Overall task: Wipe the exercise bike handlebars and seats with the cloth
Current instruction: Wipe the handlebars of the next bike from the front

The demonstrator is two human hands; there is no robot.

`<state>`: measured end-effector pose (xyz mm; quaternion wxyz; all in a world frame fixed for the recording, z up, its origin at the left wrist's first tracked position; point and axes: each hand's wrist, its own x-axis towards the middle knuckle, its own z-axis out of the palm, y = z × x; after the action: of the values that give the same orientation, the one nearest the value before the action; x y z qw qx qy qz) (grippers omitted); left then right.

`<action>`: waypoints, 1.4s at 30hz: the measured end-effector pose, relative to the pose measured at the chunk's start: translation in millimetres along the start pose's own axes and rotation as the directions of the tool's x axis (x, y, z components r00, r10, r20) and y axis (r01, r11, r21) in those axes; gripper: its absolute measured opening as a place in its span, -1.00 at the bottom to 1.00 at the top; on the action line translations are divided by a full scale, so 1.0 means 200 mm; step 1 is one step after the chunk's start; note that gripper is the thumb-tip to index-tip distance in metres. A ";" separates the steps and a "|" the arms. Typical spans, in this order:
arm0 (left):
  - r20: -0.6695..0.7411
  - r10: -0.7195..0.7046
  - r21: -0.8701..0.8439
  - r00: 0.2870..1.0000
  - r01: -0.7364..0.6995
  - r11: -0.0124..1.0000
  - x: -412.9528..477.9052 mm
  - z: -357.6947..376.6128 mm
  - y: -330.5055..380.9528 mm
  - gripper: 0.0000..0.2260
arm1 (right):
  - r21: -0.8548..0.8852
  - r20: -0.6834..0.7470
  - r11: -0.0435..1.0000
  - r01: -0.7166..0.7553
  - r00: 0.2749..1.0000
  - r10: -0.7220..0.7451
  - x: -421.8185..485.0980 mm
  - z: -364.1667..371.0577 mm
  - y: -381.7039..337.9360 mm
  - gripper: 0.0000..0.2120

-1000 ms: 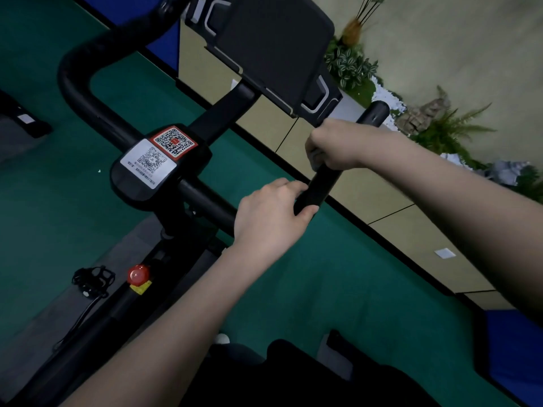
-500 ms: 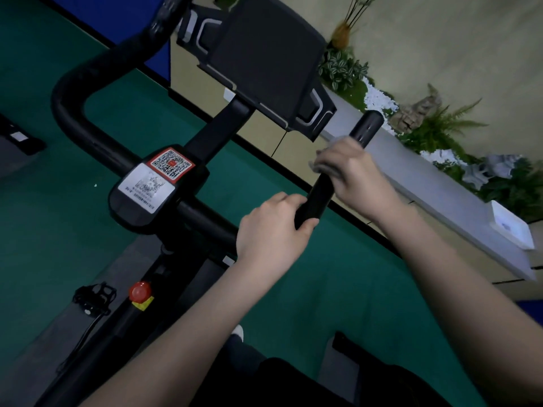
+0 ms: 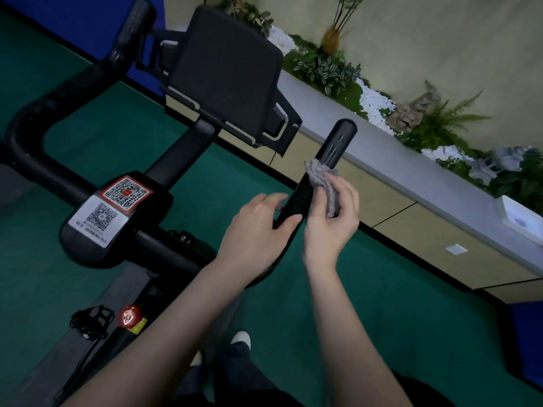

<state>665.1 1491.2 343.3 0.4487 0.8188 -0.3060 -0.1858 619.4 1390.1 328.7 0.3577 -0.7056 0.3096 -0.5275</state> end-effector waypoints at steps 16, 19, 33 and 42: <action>-0.087 -0.080 -0.188 0.993 0.062 0.980 0.05 0.04 0.04 -0.73 | 0.482 0.522 0.250 -0.840 0.504 0.688 0.06 -0.04 0.11 -0.78; -0.077 -0.101 -0.228 0.992 0.082 0.970 0.05 0.04 0.04 -0.75 | 0.412 0.650 0.098 -0.906 0.367 0.665 0.09 -0.04 0.15 -0.73; -0.089 -0.117 -0.261 0.989 0.090 0.961 0.11 0.05 0.04 -0.76 | 0.351 0.746 0.071 -0.934 0.325 0.582 0.14 -0.02 0.18 -0.71; -0.157 -0.102 -0.190 0.982 0.071 0.979 0.15 0.07 0.09 -0.79 | 0.493 0.530 0.366 -0.789 0.606 0.593 0.15 -0.04 0.18 -0.77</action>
<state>674.0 1455.6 349.8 0.5374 0.7994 -0.2131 -0.1637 617.2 1345.1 316.3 0.8179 -0.3817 0.3084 -0.3004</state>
